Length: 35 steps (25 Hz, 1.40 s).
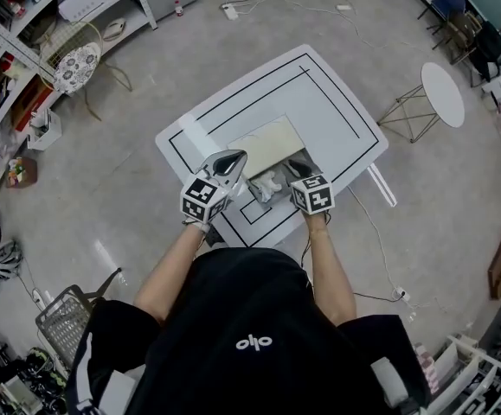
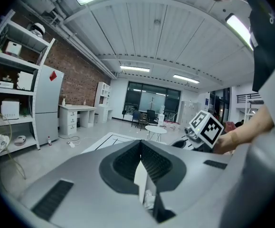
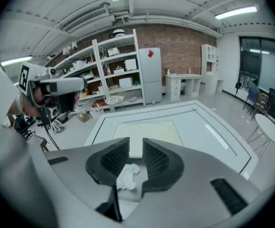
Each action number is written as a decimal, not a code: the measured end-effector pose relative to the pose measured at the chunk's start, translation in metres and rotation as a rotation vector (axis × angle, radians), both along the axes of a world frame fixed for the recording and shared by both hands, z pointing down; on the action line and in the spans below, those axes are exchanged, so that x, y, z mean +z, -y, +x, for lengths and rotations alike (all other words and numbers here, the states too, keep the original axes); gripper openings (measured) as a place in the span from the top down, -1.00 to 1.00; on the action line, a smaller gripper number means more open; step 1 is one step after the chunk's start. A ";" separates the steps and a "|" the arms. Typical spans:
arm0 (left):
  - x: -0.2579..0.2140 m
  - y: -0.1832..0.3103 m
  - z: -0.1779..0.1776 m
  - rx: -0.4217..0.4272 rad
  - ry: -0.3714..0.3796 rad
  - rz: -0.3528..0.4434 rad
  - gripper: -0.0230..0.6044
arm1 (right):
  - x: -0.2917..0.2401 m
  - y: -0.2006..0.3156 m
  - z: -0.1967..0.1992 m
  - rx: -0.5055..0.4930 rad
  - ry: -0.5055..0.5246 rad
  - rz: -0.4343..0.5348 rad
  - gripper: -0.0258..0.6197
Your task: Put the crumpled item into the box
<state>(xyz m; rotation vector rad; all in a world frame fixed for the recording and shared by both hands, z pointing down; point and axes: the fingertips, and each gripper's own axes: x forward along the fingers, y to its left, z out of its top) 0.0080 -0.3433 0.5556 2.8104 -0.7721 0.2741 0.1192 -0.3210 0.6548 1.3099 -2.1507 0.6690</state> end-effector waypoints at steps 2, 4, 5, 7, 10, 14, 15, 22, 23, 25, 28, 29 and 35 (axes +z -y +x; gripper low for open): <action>-0.010 0.005 0.005 0.009 -0.005 0.022 0.90 | -0.032 0.006 0.011 0.034 0.008 0.074 0.70; -0.021 0.011 0.009 0.013 -0.012 0.042 0.90 | -0.063 0.011 0.021 0.065 0.015 0.148 0.79; -0.027 0.013 0.010 0.013 -0.016 0.051 0.90 | -0.078 0.012 0.026 0.079 0.017 0.182 0.82; -0.037 0.019 0.013 0.012 -0.025 0.068 0.90 | -0.106 0.012 0.036 0.106 0.015 0.244 0.89; -0.046 0.026 0.015 0.008 -0.031 0.086 0.90 | -0.139 0.008 0.049 0.140 0.018 0.325 0.89; -0.060 0.032 0.013 -0.005 -0.043 0.105 0.90 | -0.169 -0.002 0.063 0.176 0.021 0.407 0.89; -0.065 0.033 0.012 -0.007 -0.048 0.112 0.90 | -0.175 -0.004 0.066 0.186 0.022 0.423 0.89; -0.085 0.039 0.003 -0.027 -0.059 0.141 0.90 | -0.186 -0.017 0.085 0.239 0.028 0.458 0.89; -0.087 0.038 0.002 -0.029 -0.060 0.144 0.90 | -0.186 -0.019 0.087 0.243 0.028 0.458 0.89; -0.090 0.037 0.001 -0.033 -0.061 0.148 0.90 | -0.185 -0.022 0.091 0.249 0.026 0.458 0.89; -0.093 0.037 0.000 -0.037 -0.064 0.151 0.90 | -0.185 -0.023 0.093 0.253 0.025 0.458 0.89; -0.093 0.037 0.000 -0.039 -0.065 0.152 0.90 | -0.185 -0.023 0.094 0.253 0.024 0.458 0.89; -0.095 0.043 -0.002 -0.042 -0.068 0.153 0.90 | -0.185 -0.018 0.093 0.256 0.023 0.457 0.89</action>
